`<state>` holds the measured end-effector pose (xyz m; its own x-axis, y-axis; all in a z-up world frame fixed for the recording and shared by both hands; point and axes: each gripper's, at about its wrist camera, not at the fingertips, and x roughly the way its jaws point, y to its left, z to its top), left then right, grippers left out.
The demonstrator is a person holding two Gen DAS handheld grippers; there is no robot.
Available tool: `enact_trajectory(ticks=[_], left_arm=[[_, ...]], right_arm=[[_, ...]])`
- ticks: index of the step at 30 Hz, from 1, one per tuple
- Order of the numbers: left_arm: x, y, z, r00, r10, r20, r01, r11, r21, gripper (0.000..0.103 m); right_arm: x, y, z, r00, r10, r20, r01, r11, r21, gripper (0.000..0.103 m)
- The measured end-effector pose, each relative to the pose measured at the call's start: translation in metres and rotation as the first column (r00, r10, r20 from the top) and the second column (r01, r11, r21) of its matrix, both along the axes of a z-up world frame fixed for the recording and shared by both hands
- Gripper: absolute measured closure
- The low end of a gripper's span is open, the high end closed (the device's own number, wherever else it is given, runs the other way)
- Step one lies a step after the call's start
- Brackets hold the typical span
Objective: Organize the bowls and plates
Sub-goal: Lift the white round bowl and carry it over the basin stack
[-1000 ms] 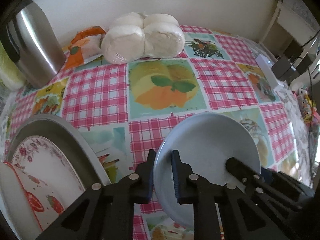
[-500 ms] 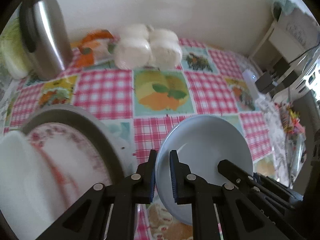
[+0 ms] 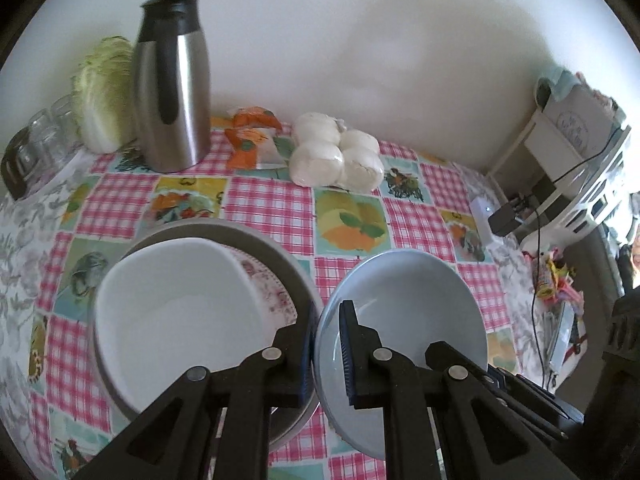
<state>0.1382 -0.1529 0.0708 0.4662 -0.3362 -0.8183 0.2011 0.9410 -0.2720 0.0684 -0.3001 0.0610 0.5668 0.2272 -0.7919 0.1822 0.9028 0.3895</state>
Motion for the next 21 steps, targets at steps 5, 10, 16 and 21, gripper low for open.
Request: enact_trajectory(ticks=[5,10,16,21], left_arm=[[-0.011,0.015,0.015,0.999,0.022,0.037,-0.021,1.0,-0.015,0.088],[-0.015,0.037,0.026,0.996,0.061,0.064,-0.06,0.998,-0.026,0.088],[-0.012,0.066,0.027,0.992,0.111,0.056,-0.108,0.993,-0.056,0.088],[-0.009,0.086,0.022,0.988,0.151,0.04,-0.148,0.986,-0.072,0.088]], right_arm=[[-0.007,0.016,0.014,0.999,0.015,0.035,-0.015,1.0,-0.003,0.087],[-0.003,0.033,0.022,0.997,0.041,0.064,-0.041,0.999,0.005,0.087],[0.006,0.057,0.018,0.995,0.077,0.065,-0.078,0.997,0.022,0.087],[0.012,0.074,0.019,0.993,0.099,0.069,-0.1,0.995,0.017,0.087]])
